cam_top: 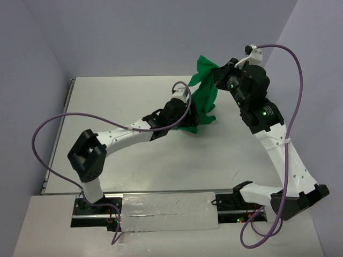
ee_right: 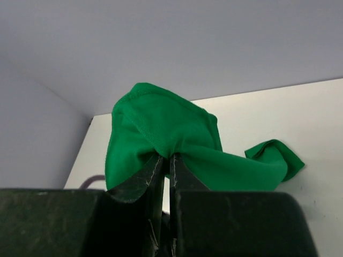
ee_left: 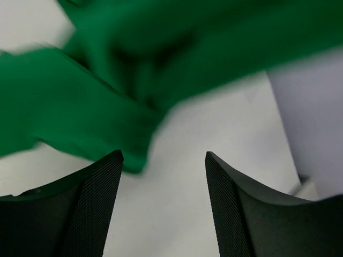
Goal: Fold and stack the t-shirts
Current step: Flatten out the tshirt
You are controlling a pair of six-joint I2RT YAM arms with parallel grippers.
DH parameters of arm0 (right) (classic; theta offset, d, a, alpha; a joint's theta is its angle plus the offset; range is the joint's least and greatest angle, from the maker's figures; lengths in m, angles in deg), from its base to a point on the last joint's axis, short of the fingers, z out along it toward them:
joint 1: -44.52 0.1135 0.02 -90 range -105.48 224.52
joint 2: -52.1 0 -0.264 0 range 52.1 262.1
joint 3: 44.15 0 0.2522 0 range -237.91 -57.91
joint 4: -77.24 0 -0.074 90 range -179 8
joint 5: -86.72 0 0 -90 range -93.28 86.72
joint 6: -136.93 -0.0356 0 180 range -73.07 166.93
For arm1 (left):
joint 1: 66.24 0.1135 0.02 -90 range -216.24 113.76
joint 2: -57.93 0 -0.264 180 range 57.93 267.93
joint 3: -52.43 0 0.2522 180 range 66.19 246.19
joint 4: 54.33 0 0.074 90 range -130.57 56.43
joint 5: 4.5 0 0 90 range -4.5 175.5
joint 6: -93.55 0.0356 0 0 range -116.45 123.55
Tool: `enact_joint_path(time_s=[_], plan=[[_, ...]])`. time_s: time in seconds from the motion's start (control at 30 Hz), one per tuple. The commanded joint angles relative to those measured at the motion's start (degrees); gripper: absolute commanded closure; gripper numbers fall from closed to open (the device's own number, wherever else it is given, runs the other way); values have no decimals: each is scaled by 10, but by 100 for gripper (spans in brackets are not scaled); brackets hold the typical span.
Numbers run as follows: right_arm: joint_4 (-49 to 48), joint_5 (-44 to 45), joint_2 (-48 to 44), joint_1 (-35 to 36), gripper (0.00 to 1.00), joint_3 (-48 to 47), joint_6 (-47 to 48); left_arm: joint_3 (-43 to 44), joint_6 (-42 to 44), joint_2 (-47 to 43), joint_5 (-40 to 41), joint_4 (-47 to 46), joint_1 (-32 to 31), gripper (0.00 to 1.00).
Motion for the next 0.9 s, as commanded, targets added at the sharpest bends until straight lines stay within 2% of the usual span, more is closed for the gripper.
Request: enact_joint_path(time_s=[0.0,0.13,0.2,0.27,0.3,0.47,0.63,0.73,0.77,0.87], plan=[[-20,-3,-19,-5,91,-5,-6,77,1,50,169,42,-2,28],[-16,-2,-26,-6,91,-5,-4,150,17,109,178,49,1,29],[-12,2,-30,-8,91,-4,-4,184,15,131,168,80,6,50],[-9,5,-33,-9,91,-5,-1,202,11,139,167,102,8,82],[-7,7,-34,-11,91,-5,1,201,8,135,169,109,8,89],[-5,1,-19,-36,91,-11,4,54,22,10,153,70,24,90],[-11,-54,52,-69,91,-71,-7,-26,40,-121,59,47,127,90],[13,-70,108,-76,91,-146,-18,24,57,-170,6,66,214,90],[13,-76,116,-79,91,-180,-23,66,68,-180,-23,83,231,90],[-5,-69,98,-79,91,-203,-26,181,97,-186,-81,124,278,90]])
